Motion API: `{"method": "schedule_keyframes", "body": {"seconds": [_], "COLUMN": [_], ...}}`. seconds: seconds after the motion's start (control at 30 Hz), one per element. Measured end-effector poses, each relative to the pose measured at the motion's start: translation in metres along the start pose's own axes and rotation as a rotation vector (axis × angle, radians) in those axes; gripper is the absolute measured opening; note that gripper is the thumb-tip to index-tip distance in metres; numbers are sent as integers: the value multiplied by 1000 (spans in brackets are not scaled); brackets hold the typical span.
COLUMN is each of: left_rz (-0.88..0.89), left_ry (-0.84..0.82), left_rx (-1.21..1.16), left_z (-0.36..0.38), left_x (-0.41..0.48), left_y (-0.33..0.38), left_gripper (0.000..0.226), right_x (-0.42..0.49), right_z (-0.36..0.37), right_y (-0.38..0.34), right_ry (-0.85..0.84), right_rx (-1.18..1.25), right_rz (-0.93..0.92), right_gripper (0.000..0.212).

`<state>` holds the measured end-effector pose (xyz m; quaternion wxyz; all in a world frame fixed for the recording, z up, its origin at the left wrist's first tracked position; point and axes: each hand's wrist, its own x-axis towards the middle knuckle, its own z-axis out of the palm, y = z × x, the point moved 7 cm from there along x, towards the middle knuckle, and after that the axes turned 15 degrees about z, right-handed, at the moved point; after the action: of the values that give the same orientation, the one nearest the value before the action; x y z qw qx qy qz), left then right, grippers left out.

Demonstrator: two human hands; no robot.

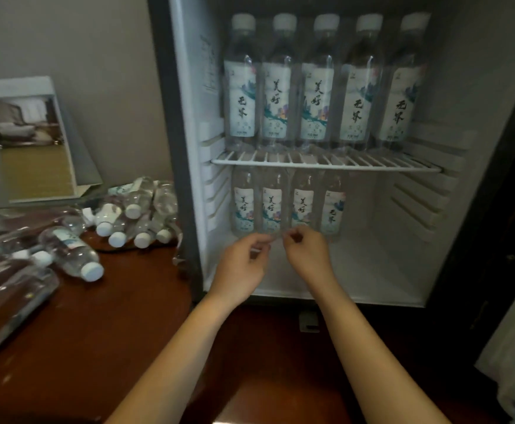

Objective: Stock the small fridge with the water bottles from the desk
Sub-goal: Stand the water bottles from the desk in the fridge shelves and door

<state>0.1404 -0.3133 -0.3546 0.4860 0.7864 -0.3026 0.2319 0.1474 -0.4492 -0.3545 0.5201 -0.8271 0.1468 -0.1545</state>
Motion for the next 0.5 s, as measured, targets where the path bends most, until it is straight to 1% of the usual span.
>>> {"method": "schedule_keyframes", "body": {"seconds": [0.07, 0.17, 0.27, 0.33, 0.5], "left_rz": [-4, -16, -73, -102, -188], "left_ry": [10, 43, 78, 111, 198], "left_rx": [28, 112, 201, 253, 421], "left_z": [-27, -71, -114, -142, -209], "left_x": [-14, -35, -55, -68, -100], "left_y": [0, -5, -18, -27, -47], "left_gripper": [21, 21, 19, 18, 18], "right_x": [-13, -36, -58, -73, -107], "right_z": [19, 52, 86, 107, 151], "right_y": [-6, -21, -35, -44, -66], "right_ry": [-69, -186, -301, -367, -481], "right_rx": [-2, -14, -83, -95, -137], "right_rz": [4, 1, 5, -11, -102], "right_gripper": [12, 22, 19, 22, 18]}}
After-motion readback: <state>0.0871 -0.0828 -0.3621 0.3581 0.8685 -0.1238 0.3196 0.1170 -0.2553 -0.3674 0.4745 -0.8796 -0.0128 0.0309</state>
